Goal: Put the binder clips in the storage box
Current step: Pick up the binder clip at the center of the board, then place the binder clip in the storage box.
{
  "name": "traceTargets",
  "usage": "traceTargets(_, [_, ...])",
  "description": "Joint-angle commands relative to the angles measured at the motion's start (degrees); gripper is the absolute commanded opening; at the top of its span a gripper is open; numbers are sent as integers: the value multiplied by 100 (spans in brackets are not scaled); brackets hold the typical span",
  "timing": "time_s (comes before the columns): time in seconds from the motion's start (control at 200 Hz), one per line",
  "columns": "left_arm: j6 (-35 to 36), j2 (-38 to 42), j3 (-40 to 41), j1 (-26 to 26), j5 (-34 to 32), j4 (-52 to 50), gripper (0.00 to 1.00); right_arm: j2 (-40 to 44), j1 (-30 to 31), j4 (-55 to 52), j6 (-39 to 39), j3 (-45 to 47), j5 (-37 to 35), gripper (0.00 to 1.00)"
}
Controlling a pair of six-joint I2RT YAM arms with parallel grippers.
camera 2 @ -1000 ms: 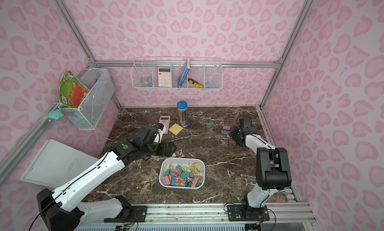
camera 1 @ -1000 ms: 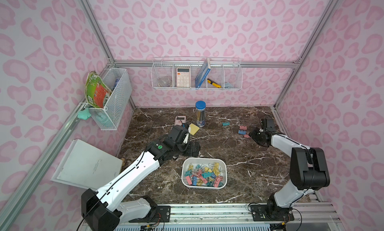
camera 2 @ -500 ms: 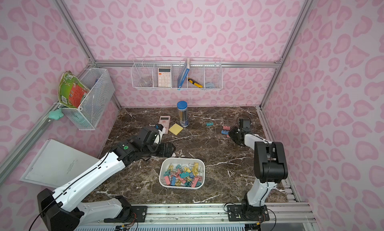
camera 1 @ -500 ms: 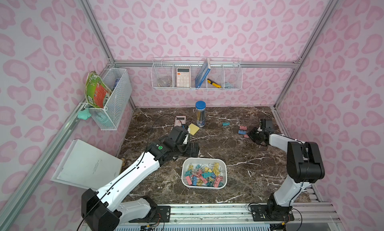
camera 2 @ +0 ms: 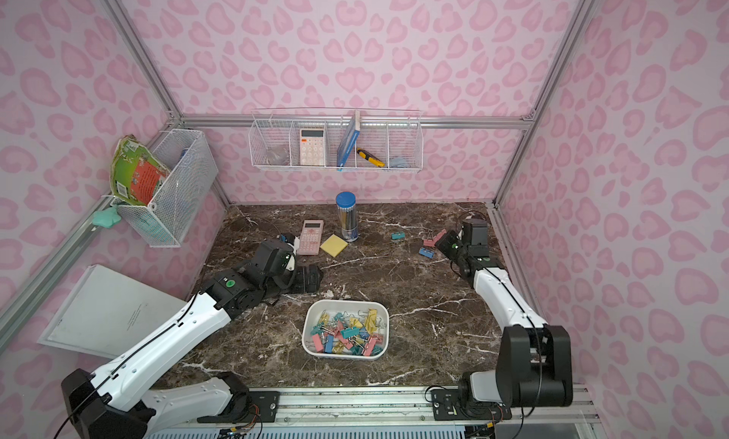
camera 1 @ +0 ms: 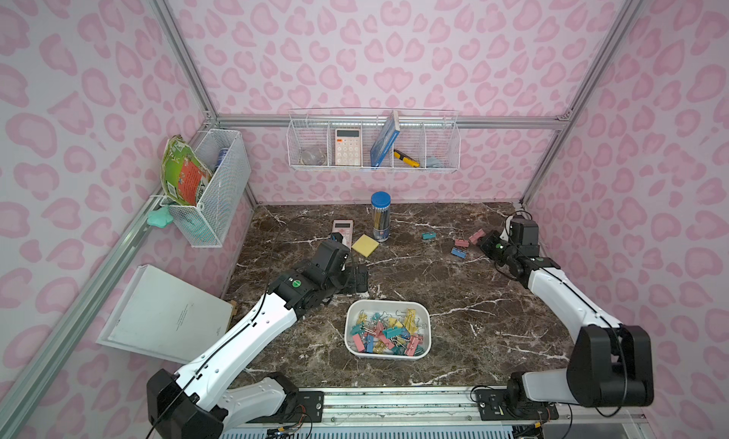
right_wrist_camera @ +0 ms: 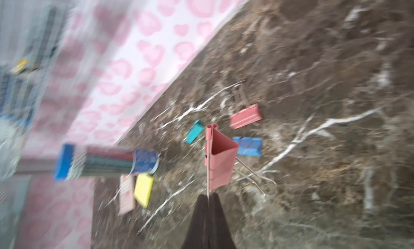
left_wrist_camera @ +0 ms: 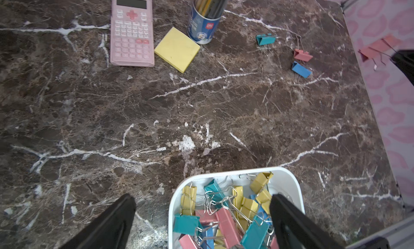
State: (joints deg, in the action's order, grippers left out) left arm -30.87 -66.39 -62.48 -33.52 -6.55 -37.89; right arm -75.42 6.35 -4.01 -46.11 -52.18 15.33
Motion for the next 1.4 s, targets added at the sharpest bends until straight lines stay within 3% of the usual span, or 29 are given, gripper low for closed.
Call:
traceTargets(0.0, [-436, -52, -7, 155, -226, 200, 99, 720, 714, -283, 720, 158, 1469, 0])
traceTargets(0.105, [-719, -118, -1, 240, -488, 388, 99, 1191, 2344, -1253, 1055, -22, 893, 0])
traceTargets(0.21, [-960, -146, 25, 260, -906, 568, 99, 1214, 3754, -1697, 816, -47, 495, 0])
traceTargets(0.32, [-984, -181, -42, 301, -1114, 591, 99, 1004, 4609, -1295, 393, 144, 515, 0])
traceTargets(0.415, [-917, -182, -163, 319, -1261, 423, 99, 590, 5032, -1009, 165, 246, 464, 0])
traceTargets(0.53, [-842, -28, -87, 312, -1362, 385, 99, -154, 5409, -1103, 406, -91, 103, 0])
traceTargets(0.775, [-479, 4, 44, 317, -997, 489, 97, -1475, 5456, -1263, 697, -634, -108, 0])
traceTargets(0.91, [-136, -330, -266, 311, -556, 353, 93, -1363, 5463, -1164, 642, -575, -365, 25])
traceTargets(1.075, [15, -740, -610, 308, -74, 627, 87, -334, 5227, -1189, 620, -487, -1441, 42])
traceTargets(1.18, [319, -1223, -891, 225, 626, 1203, 83, 740, 4407, -1055, 623, -48, -1893, 47])
traceTargets(1.255, [354, -1789, -1331, 88, 984, 1556, 81, 1627, 3320, -726, 597, 492, -2165, 52])
traceTargets(1.295, [407, -2194, -1724, -16, 1166, 1622, 79, 2017, 2424, -566, 505, 847, -2142, 55])
traceTargets(1.395, [776, -3422, -2986, -346, 1369, 1504, 74, 2643, 611, -365, 278, 1322, -1360, 56])
